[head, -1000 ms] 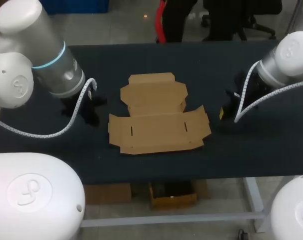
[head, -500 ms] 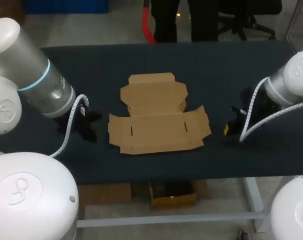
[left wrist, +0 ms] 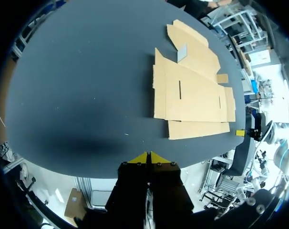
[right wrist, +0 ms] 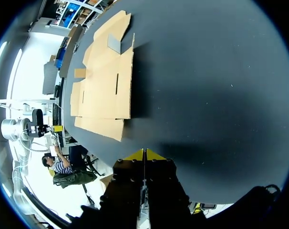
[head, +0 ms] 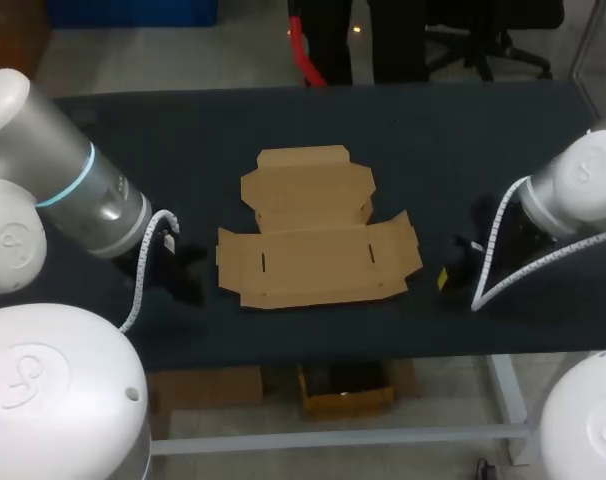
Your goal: Assemble the packaging by folding the flat box into shape, placing the metal phone stand inside, and closing the box properly
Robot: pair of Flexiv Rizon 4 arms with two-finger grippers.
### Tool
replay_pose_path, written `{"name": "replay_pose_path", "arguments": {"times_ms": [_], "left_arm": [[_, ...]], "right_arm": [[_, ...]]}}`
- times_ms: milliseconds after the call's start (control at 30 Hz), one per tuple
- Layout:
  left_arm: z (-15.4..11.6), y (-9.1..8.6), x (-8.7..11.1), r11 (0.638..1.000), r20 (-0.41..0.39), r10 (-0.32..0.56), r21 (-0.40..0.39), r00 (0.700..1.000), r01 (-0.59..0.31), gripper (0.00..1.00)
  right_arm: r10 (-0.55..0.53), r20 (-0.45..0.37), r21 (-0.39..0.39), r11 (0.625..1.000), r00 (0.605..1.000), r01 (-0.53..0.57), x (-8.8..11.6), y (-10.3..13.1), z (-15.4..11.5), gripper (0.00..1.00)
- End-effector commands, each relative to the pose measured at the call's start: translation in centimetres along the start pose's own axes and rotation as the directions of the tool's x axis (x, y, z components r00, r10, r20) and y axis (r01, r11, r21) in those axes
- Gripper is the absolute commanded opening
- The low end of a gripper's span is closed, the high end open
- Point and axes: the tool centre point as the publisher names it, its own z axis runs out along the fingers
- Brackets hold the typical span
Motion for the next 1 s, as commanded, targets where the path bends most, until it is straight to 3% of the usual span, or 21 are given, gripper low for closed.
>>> {"name": "replay_pose_path", "arguments": {"times_ms": [33, 1000], "left_arm": [[1.3, -0.8, 0.0, 1.000, -0.003, -0.002, -0.016, 1.000, 0.002, 0.00], [2.2, -1.4, 0.1, 0.999, -0.007, -0.011, -0.037, 1.000, 0.011, 0.00]], "right_arm": [[-0.004, -0.007, 0.001, 1.000, 1.000, 0.004, 0.0, 0.3, 0.9, 0.00], [0.016, -0.012, -0.005, 1.000, 1.000, -0.016, 0.2, 1.0, 1.9, 0.00]]}}
